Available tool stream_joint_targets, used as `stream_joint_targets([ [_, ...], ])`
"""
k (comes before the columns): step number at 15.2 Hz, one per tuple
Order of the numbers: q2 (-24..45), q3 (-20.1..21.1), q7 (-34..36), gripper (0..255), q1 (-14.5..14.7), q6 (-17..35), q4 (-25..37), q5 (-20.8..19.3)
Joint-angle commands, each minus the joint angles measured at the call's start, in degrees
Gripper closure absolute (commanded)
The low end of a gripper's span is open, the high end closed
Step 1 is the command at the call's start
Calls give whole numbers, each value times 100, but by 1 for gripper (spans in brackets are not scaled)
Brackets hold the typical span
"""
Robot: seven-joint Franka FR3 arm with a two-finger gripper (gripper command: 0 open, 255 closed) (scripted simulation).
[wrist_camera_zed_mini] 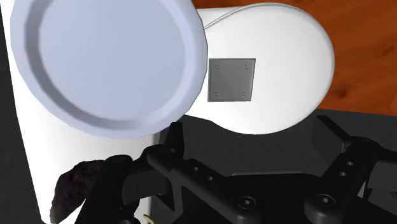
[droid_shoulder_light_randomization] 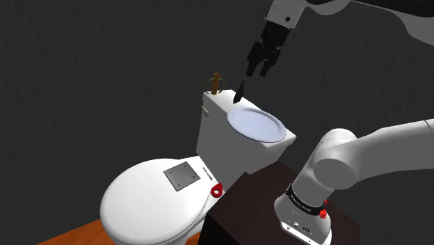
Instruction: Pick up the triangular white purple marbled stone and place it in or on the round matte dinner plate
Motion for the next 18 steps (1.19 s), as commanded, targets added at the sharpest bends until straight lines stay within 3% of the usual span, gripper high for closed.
stream_joint_targets([
  [1,0,0,0,0,0,0,0,0],
  [10,676,649,1606,0,-938,2216,-736,-919],
  [18,1626,1259,3539,0,-2114,3706,-801,-2240],
])
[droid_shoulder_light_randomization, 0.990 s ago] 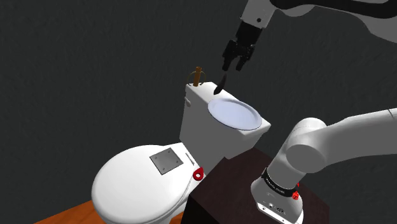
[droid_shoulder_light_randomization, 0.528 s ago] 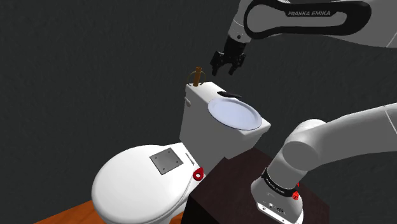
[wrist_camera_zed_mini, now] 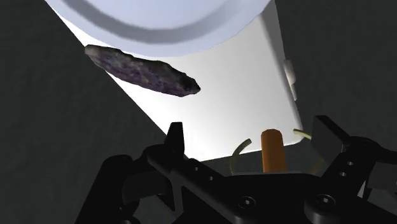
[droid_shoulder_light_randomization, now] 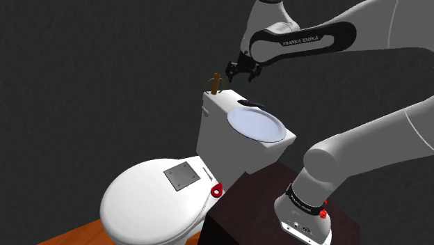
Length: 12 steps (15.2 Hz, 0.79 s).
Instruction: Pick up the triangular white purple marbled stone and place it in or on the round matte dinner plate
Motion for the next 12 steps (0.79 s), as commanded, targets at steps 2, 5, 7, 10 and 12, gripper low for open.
stream_joint_targets([
  [2,443,255,880,0,-525,452,116,-648],
  [5,821,499,1805,0,-1045,716,275,-1360],
  [7,1069,648,2450,0,-1379,808,415,-1867],
  [10,1228,654,2629,0,-1485,942,429,-2064],
  [12,1349,642,2700,0,-1543,1065,423,-2176],
])
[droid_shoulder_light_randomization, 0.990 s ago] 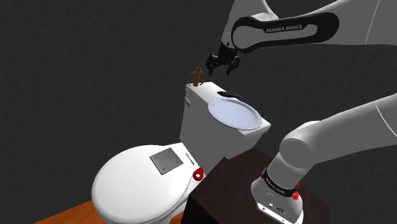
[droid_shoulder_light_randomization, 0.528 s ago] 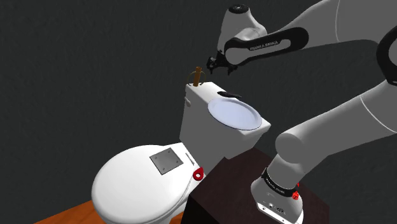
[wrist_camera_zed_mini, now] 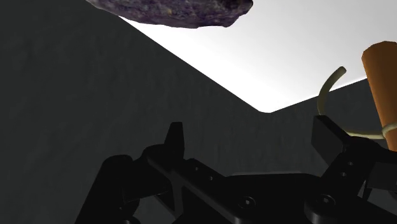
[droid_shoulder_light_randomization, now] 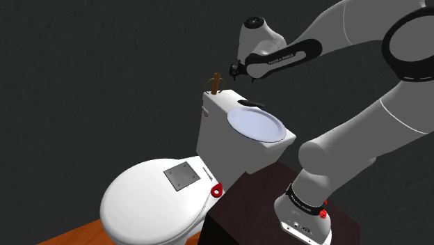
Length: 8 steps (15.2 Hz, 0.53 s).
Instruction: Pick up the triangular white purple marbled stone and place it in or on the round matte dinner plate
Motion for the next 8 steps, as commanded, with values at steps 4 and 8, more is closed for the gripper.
stream_joint_targets([
  [4,295,-18,195,0,-144,278,4,-287],
  [8,295,-19,195,0,-143,278,4,-287],
])
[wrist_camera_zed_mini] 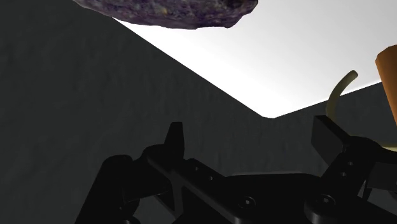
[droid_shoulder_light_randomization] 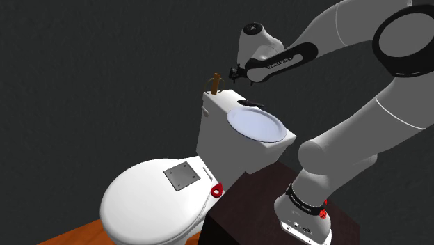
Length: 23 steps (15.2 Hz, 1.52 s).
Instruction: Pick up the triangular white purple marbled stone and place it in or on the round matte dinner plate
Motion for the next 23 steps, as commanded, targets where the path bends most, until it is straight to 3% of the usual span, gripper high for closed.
stream_joint_targets([
  [1,1,-1,1,0,-1,3,0,-2],
  [3,1,-1,0,0,-1,2,0,-1],
  [4,1,-1,0,255,-1,2,0,-1],
  [13,1,-1,0,255,-1,2,0,-1],
  [14,1,-1,0,0,-1,2,0,-1],
  [16,-87,-792,-2709,0,465,-75,-110,1658],
  [18,19,-1492,-5097,0,849,-811,125,2946],
  [20,353,-2017,-7040,0,1019,-1928,644,3719],
  [23,1169,-2416,-9205,0,953,-3680,1663,4145],
])
